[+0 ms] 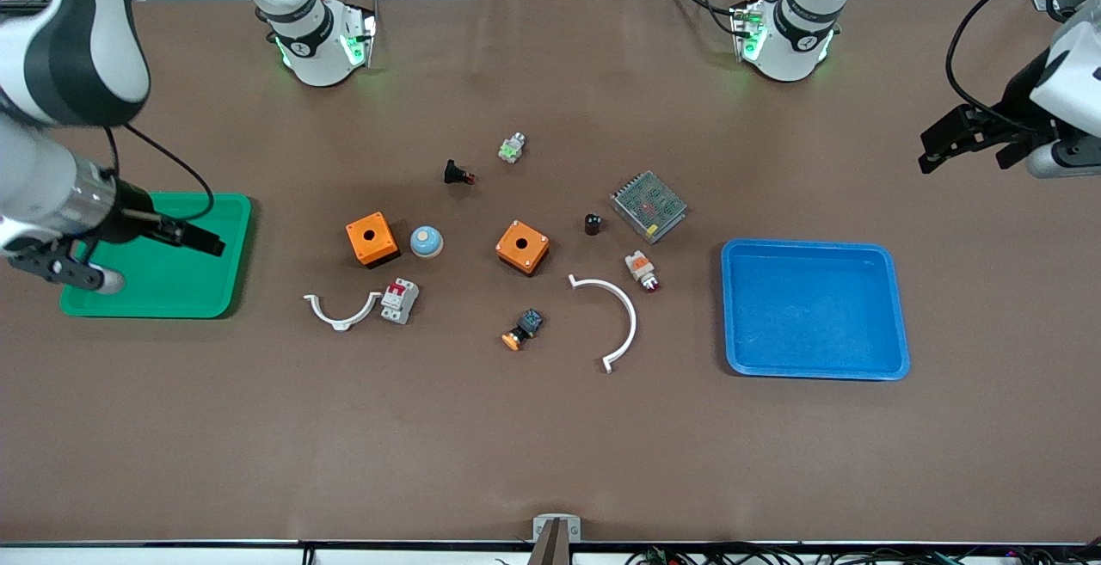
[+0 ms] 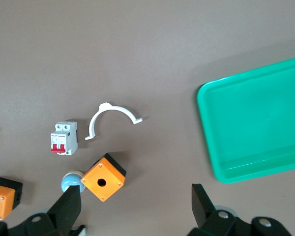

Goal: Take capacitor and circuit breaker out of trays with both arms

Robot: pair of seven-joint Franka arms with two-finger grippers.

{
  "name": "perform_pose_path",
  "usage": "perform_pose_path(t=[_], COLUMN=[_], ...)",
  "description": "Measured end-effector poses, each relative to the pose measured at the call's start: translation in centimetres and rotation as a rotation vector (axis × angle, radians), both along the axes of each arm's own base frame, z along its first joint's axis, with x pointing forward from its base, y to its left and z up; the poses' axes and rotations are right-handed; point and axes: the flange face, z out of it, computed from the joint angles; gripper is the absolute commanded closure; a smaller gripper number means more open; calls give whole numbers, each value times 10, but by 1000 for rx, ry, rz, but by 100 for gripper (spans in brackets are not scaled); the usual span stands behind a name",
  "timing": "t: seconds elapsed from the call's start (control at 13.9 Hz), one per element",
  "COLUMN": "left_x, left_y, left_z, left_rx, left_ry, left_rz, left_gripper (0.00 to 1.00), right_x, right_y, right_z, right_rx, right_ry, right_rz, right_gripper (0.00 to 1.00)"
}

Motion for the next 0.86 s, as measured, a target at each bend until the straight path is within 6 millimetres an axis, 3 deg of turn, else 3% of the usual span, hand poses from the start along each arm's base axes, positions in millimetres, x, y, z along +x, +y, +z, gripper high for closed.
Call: perform_pose_path(t=[0.22, 0.36, 0.86], left_x=[-12, -16, -9], left_y=[-21, -22, -20], left_z=[8, 12, 8], left_rx=[6, 7, 28], left_ry=[-15, -23, 1], left_rz=[-34, -36, -39], left_gripper=[0, 0, 0], right_x=[-27, -40, -36], right_y=[3, 0, -28], right_z=[52, 75, 101], right_rx=[-44, -56, -88], right_ry=[-91, -137, -231], right_rz=[39, 56, 110], right_gripper=[1, 1, 0])
